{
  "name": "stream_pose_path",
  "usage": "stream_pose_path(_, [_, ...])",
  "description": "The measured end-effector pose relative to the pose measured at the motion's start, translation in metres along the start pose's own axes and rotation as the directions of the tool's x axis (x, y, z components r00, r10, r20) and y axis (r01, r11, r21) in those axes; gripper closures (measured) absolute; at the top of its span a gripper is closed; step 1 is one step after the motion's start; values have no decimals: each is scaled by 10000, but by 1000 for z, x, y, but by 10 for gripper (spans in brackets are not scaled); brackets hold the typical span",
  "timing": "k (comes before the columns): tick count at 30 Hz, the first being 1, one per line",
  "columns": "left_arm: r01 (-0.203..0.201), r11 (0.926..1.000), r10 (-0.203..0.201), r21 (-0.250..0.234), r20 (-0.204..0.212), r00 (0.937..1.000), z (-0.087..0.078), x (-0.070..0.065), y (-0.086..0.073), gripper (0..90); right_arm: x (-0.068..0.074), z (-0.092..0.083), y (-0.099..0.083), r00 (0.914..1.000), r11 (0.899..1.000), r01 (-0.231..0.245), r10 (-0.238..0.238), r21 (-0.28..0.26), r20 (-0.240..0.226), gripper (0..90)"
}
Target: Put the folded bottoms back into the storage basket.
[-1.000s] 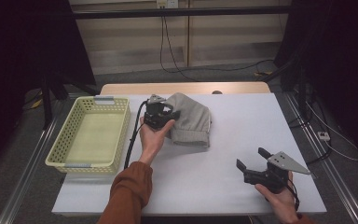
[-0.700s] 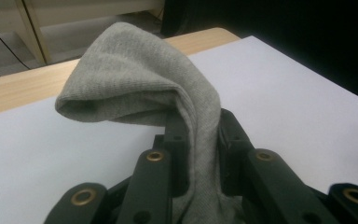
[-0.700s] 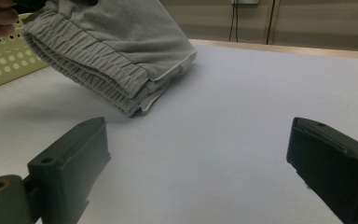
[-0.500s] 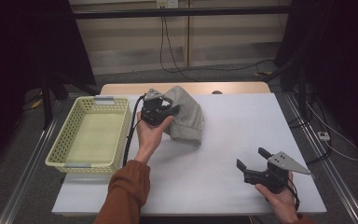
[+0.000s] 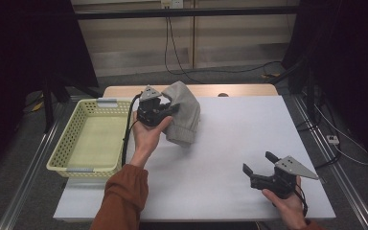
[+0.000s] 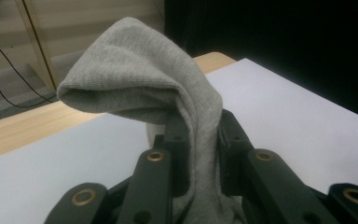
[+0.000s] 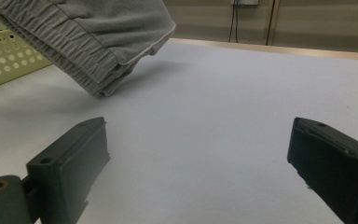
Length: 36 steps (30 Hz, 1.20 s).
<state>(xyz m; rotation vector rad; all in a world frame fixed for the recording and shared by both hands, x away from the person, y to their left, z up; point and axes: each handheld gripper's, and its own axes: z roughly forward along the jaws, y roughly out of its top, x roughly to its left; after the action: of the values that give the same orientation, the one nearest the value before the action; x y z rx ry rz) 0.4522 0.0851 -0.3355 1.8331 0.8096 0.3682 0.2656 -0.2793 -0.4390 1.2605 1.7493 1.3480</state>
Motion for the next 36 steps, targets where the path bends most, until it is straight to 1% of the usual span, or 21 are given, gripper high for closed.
stream_pose_path(7, [-149,9996,151,-233,51,9999,-10,-1,3,775,0,0,0,10000,10000,-8,8,12,7,47])
stream_pose_path(9, [-226,9993,228,-290,50,9997,-14,0,4,775,0,0,0,10000,10000,-13,13,11,2,47])
stream_pose_path(16, [-278,9984,281,-494,50,9996,-26,1,6,775,0,0,0,10000,10000,22,-22,6,-15,47])
stream_pose_path(18, [-344,9977,347,-591,42,9994,-32,1,7,775,0,0,0,10000,10000,-5,5,-8,-1,47])
stream_pose_path(24, [-395,9967,396,-703,-4,9992,-41,-1,8,775,1,0,0,10000,10000,10,-10,-17,-39,47])
stream_pose_path(25, [-428,9969,429,-656,3,9991,-43,-1,9,775,0,0,0,10000,10000,41,-41,-10,-45,47])
stream_pose_path(27, [-403,9970,397,-663,-108,9992,-47,-1,10,775,0,0,0,10000,10000,40,-40,-9,-39,47])
stream_pose_path(28, [-453,9963,445,-733,-131,9989,-52,-1,10,774,0,0,0,10000,10000,40,-40,-9,-46,47])
stream_pose_path(29, [-453,9963,445,-733,-131,9989,-52,-1,10,775,1,0,0,10000,10000,58,-58,-9,-56,47])
stream_pose_path(30, [-543,9955,532,-781,-168,9984,-57,-1,10,775,1,0,0,10000,10000,56,-56,-9,-56,47])
stream_pose_path(31, [-543,9955,532,-781,-168,9984,-57,-1,10,775,1,0,0,10000,10000,54,-54,-14,-61,47])
stream_pose_path(32, [-554,9947,539,-869,-198,9984,-61,-2,10,775,1,0,0,10000,10000,58,-58,-16,-58,47])
stream_pose_path(34, [-577,9943,560,-902,-217,9982,-64,-2,10,774,1,0,0,10000,10000,27,-27,-22,-50,47])
stream_pose_path(35, [-674,9935,651,-919,-284,9975,-66,-2,11,775,1,0,0,10000,10000,64,-64,-14,-54,47])
stream_pose_path(36, [-688,9931,663,-945,-292,9974,-68,-2,10,775,1,0,0,10000,10000,51,-51,1,-56,47])
